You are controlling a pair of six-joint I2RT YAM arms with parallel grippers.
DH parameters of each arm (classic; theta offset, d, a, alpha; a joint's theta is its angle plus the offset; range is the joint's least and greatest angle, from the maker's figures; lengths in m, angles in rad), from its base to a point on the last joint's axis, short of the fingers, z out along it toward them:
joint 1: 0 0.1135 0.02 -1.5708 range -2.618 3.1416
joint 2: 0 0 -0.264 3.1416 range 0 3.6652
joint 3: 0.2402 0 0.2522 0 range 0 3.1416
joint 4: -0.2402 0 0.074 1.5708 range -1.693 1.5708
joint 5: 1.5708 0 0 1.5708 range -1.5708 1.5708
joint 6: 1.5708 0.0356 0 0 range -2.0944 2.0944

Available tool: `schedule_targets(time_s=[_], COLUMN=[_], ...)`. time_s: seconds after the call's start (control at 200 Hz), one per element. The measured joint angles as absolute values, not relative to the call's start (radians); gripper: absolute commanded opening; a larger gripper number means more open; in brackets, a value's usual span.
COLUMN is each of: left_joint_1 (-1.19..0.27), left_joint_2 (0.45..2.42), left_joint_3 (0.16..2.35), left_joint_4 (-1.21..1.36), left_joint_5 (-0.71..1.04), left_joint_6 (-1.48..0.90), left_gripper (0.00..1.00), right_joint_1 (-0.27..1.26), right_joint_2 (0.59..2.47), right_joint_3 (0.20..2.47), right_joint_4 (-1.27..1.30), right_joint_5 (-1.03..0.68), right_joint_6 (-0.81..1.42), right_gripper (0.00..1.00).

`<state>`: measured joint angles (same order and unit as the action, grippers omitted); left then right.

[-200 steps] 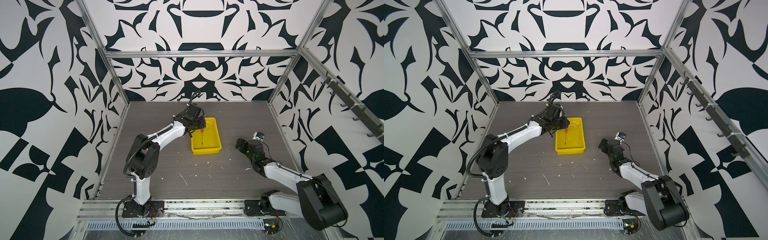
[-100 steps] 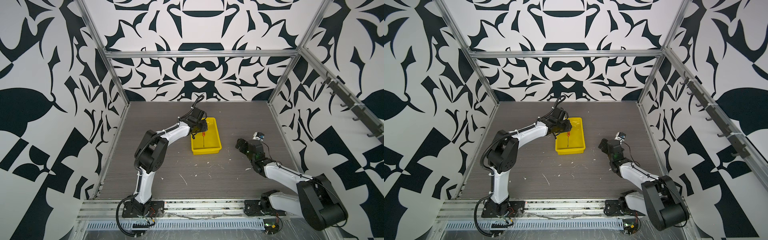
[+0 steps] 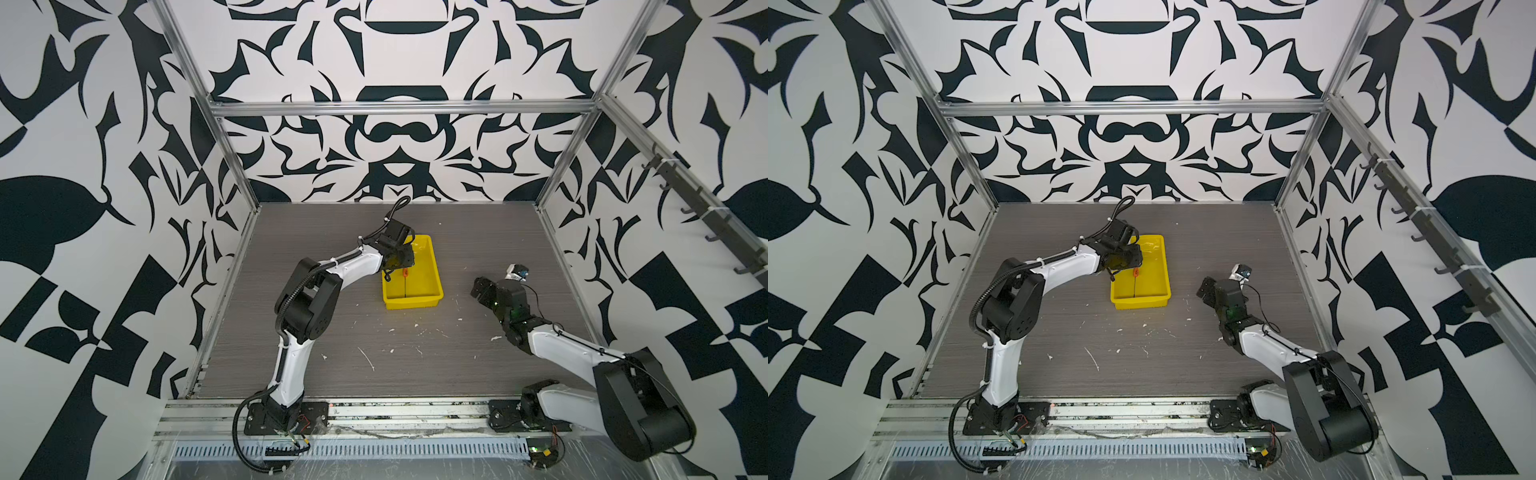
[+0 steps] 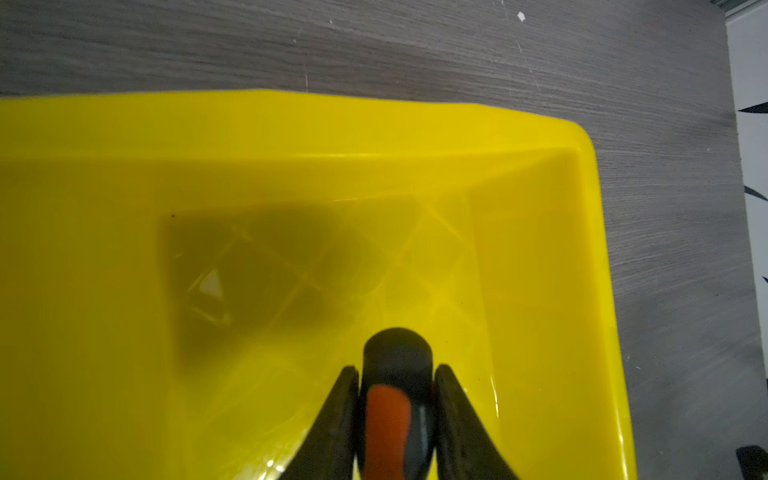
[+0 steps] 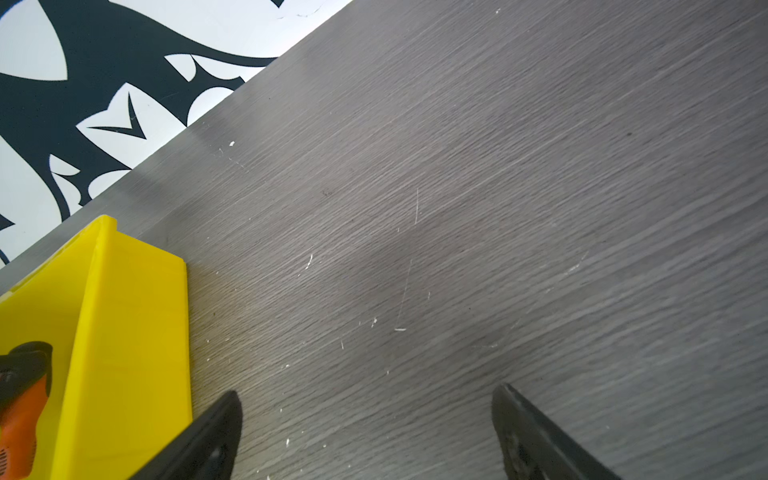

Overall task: Put the screwdriver in the bin
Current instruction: 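Carry the screwdriver over the yellow bin with the left gripper and lower it, then open the left gripper to release the screwdriver into the bin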

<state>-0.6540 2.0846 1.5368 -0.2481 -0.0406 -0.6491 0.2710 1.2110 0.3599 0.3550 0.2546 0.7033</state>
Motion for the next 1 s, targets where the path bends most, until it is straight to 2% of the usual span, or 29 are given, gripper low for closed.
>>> schedule_targets(time_s=[0.115, 0.26, 0.355, 0.415, 0.47, 0.515, 0.535, 0.55, 0.735, 1.0], left_joint_1=[-0.654, -0.655, -0.655, -0.655, -0.655, -0.655, -0.655, -0.655, -0.655, -0.613], left_joint_2=[2.085, 2.085, 2.083, 2.078, 2.065, 2.048, 2.035, 2.027, 1.845, 1.436], left_joint_3=[1.537, 1.537, 1.537, 1.536, 1.533, 1.527, 1.523, 1.519, 1.425, 1.052], left_joint_4=[-0.255, -0.260, -0.264, -0.268, -0.270, -0.271, -0.272, -0.271, -0.245, -0.113], left_joint_5=[-0.046, -0.055, -0.067, -0.072, -0.077, -0.083, -0.085, -0.089, -0.119, -0.289], left_joint_6=[-0.644, -0.634, -0.638, -0.638, -0.628, -0.631, -0.616, -0.623, -0.549, -0.444], left_gripper=[0.38, 0.51, 0.54, 0.58, 0.67, 0.83, 0.96, 1.00, 1.00, 1.00], right_joint_1=[0.271, 0.271, 0.271, 0.271, 0.271, 0.271, 0.271, 0.271, 0.271, 0.271], right_joint_2=[1.212, 1.212, 1.212, 1.214, 1.218, 1.223, 1.224, 1.225, 1.225, 1.225], right_joint_3=[0.360, 0.360, 0.360, 0.360, 0.360, 0.360, 0.360, 0.360, 0.360, 0.360], right_joint_4=[0.355, 0.356, 0.356, 0.356, 0.356, 0.356, 0.356, 0.356, 0.356, 0.356], right_joint_5=[0.255, 0.254, 0.252, 0.249, 0.247, 0.245, 0.245, 0.245, 0.244, 0.244], right_joint_6=[0.702, 0.701, 0.701, 0.701, 0.701, 0.701, 0.701, 0.701, 0.700, 0.696], right_gripper=[0.96, 0.96, 0.96, 0.96, 0.96, 0.96, 0.96, 0.96, 0.95, 0.95])
